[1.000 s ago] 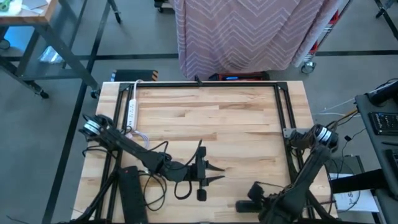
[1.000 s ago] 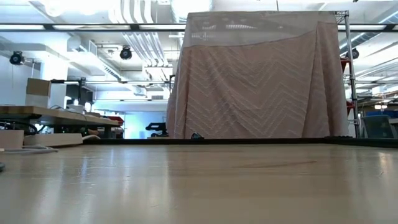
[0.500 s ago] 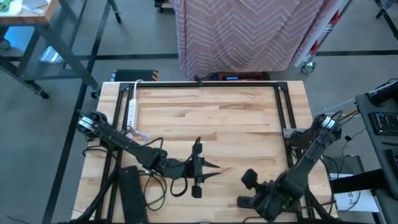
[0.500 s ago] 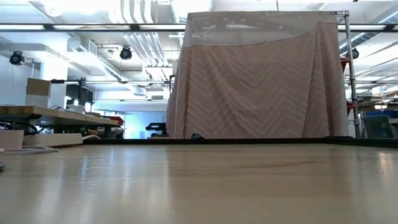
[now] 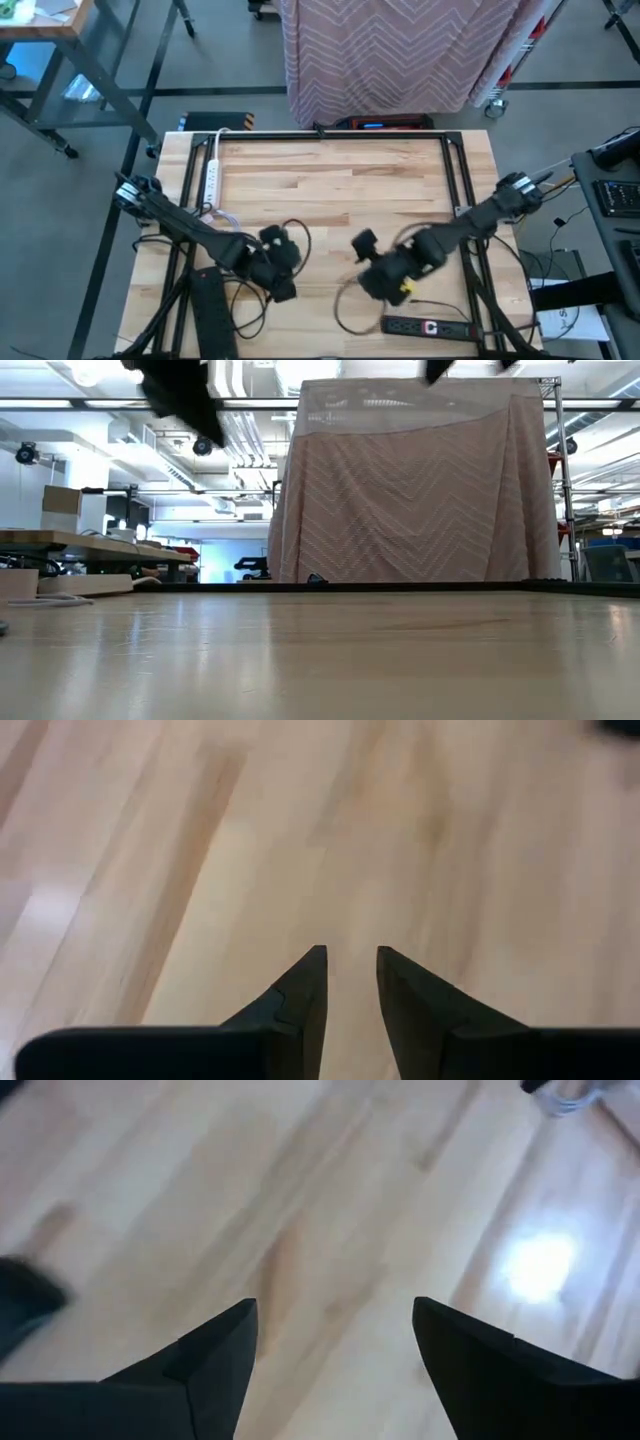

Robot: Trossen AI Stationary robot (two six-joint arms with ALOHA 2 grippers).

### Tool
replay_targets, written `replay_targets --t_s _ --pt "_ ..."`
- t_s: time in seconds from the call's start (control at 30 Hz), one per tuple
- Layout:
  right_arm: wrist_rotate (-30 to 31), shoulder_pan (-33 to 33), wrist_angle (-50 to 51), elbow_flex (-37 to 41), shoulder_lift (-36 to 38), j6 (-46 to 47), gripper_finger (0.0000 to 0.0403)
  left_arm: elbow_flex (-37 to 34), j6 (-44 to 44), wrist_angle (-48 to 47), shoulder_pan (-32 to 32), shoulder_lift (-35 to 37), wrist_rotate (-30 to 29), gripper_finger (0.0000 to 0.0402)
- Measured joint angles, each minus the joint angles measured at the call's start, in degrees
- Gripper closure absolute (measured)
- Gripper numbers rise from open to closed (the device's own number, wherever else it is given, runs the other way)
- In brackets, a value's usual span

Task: Insert USB
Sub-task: Insert the white charger cable into the pink charger adapter

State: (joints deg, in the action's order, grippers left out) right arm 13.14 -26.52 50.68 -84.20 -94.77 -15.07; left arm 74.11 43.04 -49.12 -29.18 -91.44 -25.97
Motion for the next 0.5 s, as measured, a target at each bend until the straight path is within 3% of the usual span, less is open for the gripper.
replay_targets --t_s 0.17,0.5 --pt "0.0 4.8 -6.7 0.0 -3.0 -4.0 0.0158 0.0 3.1 -3.5 0.0 0.6 0.0 0.0326" --pt "-0.1 4.5 -9.1 0.0 -3.5 0.5 0.0185 0.0 -9.4 7.7 0.5 0.6 5.2 0.0326"
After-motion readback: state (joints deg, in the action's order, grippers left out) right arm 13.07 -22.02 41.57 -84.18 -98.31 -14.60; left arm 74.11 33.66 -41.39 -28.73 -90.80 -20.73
